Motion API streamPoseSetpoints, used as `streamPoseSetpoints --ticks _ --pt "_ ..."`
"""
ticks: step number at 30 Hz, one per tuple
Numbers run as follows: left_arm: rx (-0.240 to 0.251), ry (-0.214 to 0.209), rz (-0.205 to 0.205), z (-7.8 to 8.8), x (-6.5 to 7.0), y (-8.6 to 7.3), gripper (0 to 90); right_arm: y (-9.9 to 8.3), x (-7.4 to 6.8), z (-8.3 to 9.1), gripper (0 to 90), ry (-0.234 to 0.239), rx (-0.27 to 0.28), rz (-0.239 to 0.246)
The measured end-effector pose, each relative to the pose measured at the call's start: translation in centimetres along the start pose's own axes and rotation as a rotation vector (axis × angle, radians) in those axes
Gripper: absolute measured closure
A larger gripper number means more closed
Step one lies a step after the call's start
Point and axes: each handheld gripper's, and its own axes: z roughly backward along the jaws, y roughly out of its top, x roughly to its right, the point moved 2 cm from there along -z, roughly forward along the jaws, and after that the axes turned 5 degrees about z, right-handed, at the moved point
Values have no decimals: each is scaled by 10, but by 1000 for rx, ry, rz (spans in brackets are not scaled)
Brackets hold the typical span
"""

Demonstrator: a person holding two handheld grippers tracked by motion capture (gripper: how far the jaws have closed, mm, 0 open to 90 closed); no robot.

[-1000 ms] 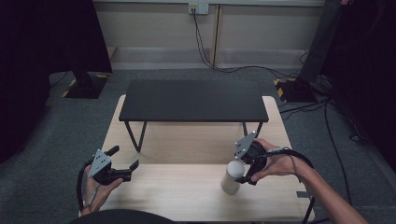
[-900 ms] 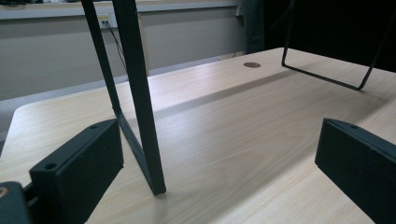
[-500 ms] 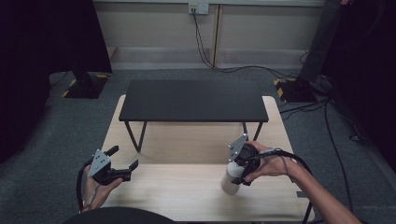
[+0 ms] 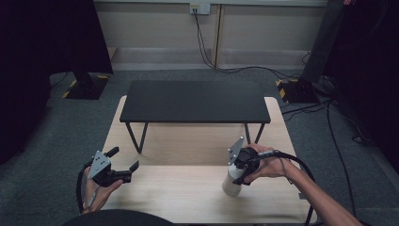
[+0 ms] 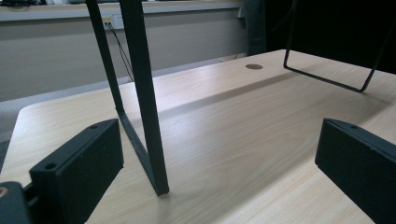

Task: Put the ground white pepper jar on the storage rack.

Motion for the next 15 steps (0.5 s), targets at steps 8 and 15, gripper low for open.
streamPoseSetpoints --ticks 8,15 --pt "-1 1 1 0 0 0 1 3 0 7 338 6 -4 -49" --pt "-2 7 5 0 -1 0 1 5 1 43 338 -12 27 -111"
